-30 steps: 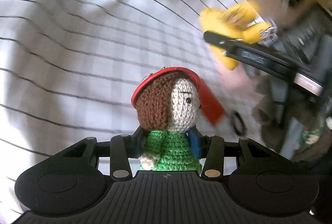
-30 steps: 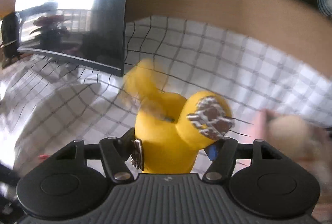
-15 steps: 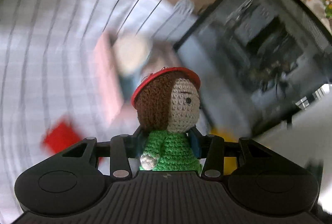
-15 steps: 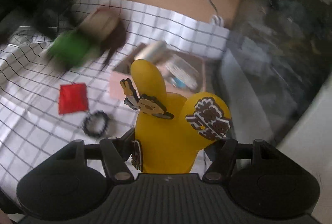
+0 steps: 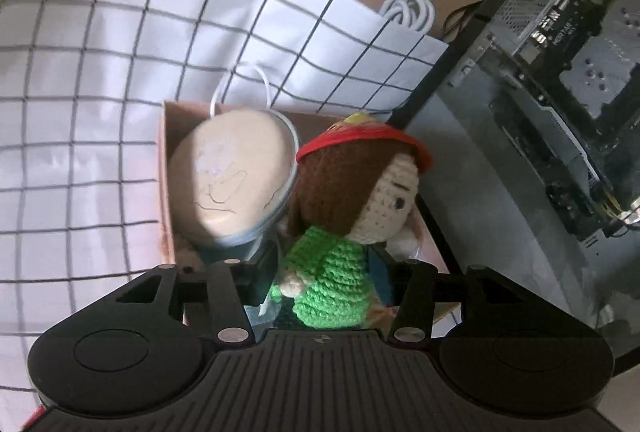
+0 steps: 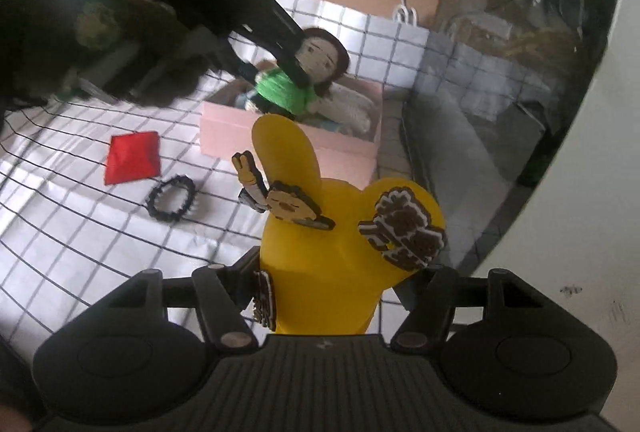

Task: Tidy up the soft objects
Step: 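Drop the doll into the pink box with the left gripper while the right gripper carries the duck there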

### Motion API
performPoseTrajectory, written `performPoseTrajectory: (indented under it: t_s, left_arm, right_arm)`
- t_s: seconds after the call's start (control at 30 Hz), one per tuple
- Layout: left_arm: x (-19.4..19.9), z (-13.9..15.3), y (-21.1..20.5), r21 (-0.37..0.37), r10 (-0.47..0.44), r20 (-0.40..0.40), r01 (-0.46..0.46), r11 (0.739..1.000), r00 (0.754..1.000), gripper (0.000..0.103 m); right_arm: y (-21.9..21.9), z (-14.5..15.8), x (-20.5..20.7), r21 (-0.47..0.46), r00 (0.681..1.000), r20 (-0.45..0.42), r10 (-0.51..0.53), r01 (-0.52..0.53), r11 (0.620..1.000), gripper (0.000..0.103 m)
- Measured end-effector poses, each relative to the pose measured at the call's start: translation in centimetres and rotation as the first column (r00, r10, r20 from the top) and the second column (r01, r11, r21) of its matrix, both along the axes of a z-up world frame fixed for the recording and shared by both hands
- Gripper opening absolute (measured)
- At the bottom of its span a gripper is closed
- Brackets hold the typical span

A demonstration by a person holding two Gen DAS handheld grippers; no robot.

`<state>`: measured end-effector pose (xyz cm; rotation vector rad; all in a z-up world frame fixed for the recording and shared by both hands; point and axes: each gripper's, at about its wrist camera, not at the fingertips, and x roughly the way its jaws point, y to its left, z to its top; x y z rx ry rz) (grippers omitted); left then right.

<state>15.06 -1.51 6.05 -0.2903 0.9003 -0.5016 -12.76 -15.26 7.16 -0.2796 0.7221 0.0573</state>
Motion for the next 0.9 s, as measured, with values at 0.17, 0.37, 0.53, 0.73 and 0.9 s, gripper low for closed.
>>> performPoseTrajectory:
  t_s: [0.17, 0.37, 0.53, 0.73, 0.9]
  left_arm:
    - [-1.5, 2.6, 0.7, 0.067, 0.019, 0.085, -0.025, 0.997, 0.996, 0.053]
    - [-3.9, 4.5, 4.3, 0.032, 0.088, 0.075, -0.091, 0.995, 0.993, 0.053]
    - [-7.6, 3.7, 7.3, -0.004, 0.112, 0.005, -0.112, 0.994, 0.994, 0.053]
    - [-13.1, 2.1, 10.6, -0.048, 0.12, -0.06, -0.123, 0.991, 0.991, 0.053]
    - [-15.2, 1.0, 13.9, -0.066, 0.179, -0.1, -0.186, 0.98, 0.979, 0.053]
  right_arm:
    - [-0.8, 0.7, 1.7, 0.026, 1.0, 0.005, -0.013, 0.013, 1.0, 0.066]
    - [-0.2, 5.5, 7.8, 0.119, 0.993, 0.113, -0.027, 0.013, 0.993, 0.066]
    - [0.8, 9.0, 17.1, 0.232, 0.982, 0.153, -0.111, 0.073, 0.97, 0.066]
    - [1.0, 6.2, 29.0, 0.289, 0.979, 0.014, -0.205, 0.192, 0.938, 0.066]
    - [-1.0, 0.0, 34.0, 0.349, 0.934, -0.255, -0.249, 0.329, 0.877, 0.067]
